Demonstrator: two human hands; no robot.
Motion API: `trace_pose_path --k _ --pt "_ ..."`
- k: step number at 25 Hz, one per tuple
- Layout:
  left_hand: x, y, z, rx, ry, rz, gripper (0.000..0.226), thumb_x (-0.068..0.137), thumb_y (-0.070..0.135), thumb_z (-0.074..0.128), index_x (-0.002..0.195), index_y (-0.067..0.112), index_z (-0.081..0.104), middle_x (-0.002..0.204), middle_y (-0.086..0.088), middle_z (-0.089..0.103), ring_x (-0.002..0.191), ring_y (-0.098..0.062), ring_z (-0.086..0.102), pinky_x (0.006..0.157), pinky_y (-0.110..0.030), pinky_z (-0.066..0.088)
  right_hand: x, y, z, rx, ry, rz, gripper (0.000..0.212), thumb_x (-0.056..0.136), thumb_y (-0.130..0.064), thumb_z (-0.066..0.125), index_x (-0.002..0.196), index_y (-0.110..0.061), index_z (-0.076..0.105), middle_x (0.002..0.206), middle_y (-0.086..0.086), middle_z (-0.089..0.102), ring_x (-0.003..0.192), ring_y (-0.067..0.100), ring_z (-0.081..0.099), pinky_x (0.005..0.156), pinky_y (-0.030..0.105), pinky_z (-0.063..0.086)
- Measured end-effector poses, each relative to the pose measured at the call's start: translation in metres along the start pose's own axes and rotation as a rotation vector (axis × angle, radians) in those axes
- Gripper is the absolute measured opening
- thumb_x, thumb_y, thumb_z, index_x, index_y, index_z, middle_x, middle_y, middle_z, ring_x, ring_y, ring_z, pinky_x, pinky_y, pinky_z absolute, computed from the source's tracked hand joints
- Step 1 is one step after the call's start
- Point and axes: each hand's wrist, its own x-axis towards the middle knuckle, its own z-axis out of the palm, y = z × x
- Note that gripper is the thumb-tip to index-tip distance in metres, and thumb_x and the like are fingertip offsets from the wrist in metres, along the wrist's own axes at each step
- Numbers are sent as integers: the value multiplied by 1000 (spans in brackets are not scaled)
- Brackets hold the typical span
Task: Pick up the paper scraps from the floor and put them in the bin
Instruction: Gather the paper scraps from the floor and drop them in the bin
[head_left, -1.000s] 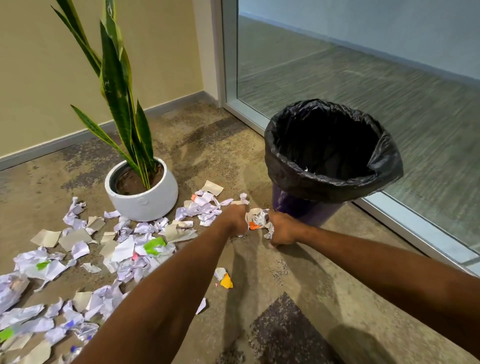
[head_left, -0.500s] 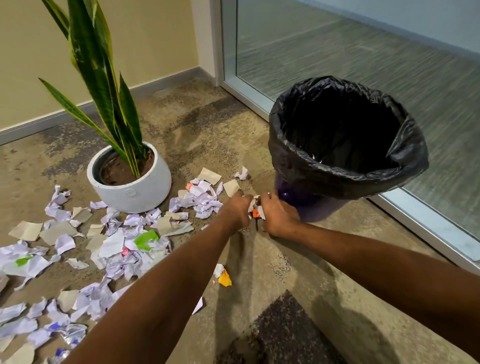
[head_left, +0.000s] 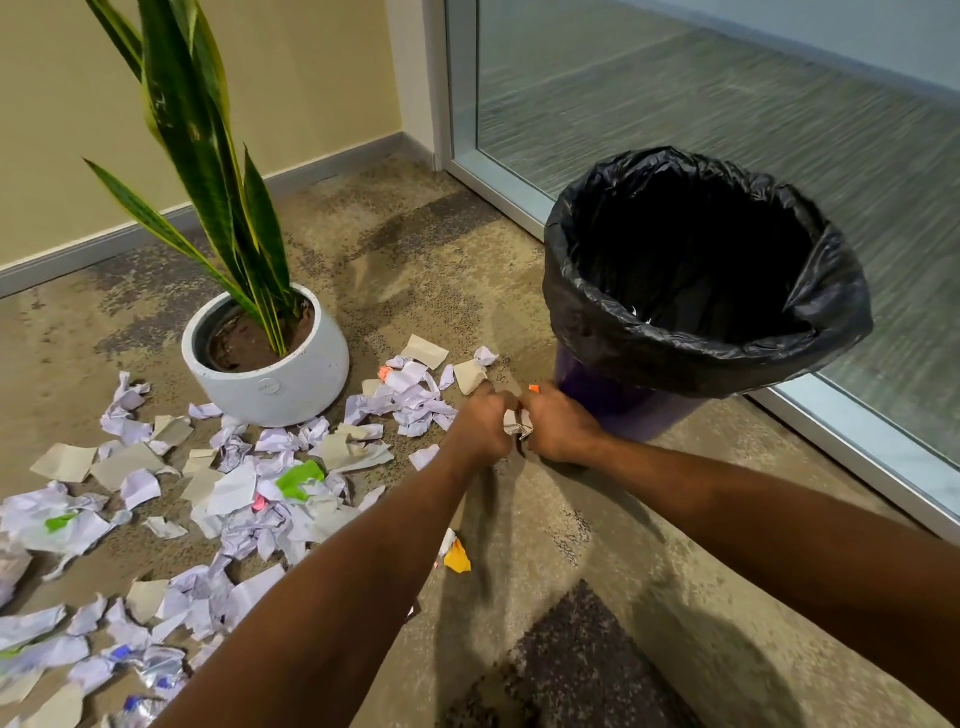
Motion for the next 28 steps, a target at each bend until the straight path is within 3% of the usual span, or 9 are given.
trace_pose_path --k 4,8,11,13,15,18,23,26,28 --pt "-9 0 5 -147 52 -14 32 80 -1 74 112 0 77 106 -20 76 99 -34 69 88 -38 53 -13 4 5 93 32 19 36 88 -18 77 121 -9 68 129 20 59 114 41 66 95 43 55" --pt "-15 7 0 -414 -88 -230 28 84 -12 69 108 3 73 101 -18 74 73 -40 77 68 -51 65 -24 4 3 237 49 97 24 82 -13 81 105 -10 74 112 14 71 101 34 71 82 42 60" --pt "-20 13 -3 -554 -158 -364 33 86 -16 66 114 2 72 107 -17 70 80 -33 75 78 -50 67 -33 1 3 408 40 200 23 79 -11 85 98 -10 72 102 13 75 87 31 75 71 41 63" --pt "-24 17 -5 -639 -165 -426 37 88 -17 65 119 1 70 116 -24 70 85 -30 73 84 -49 66 -40 -2 1 523 31 261 20 79 -4 82 93 -11 70 91 14 75 64 27 72 57 39 61" --pt "-28 22 -10 -705 -166 -469 38 89 -17 62 122 2 69 123 -25 70 90 -29 73 81 -43 67 -45 -5 -2 599 14 284 19 80 2 78 94 -8 70 85 17 74 51 23 66 53 40 60" --pt "-34 29 -24 -797 -161 -514 41 90 -20 61 125 1 66 127 -24 68 96 -30 72 66 -29 66 -52 -11 -14 646 20 293 18 82 3 78 89 -13 71 90 17 76 55 24 67 56 41 62" --pt "-46 39 -58 -856 -28 -519 38 86 -21 64 111 8 68 108 -16 72 80 -23 73 53 -24 62 -61 -35 -43 730 48 229 18 82 4 79 91 -9 70 87 17 74 60 23 67 58 40 62" --pt "-49 46 -77 -872 76 -497 41 83 -16 73 119 4 69 111 -22 74 81 -27 73 54 -27 64 -68 -55 -65 798 69 175 19 83 4 79 95 -7 68 77 14 68 47 16 61 40 24 52" --pt "-50 54 -91 -871 138 -471 35 85 -11 74 116 5 70 102 -21 73 69 -23 70 56 -30 65 -73 -67 -83 828 124 162 19 82 2 81 97 -6 71 79 13 68 54 18 63 48 29 56"
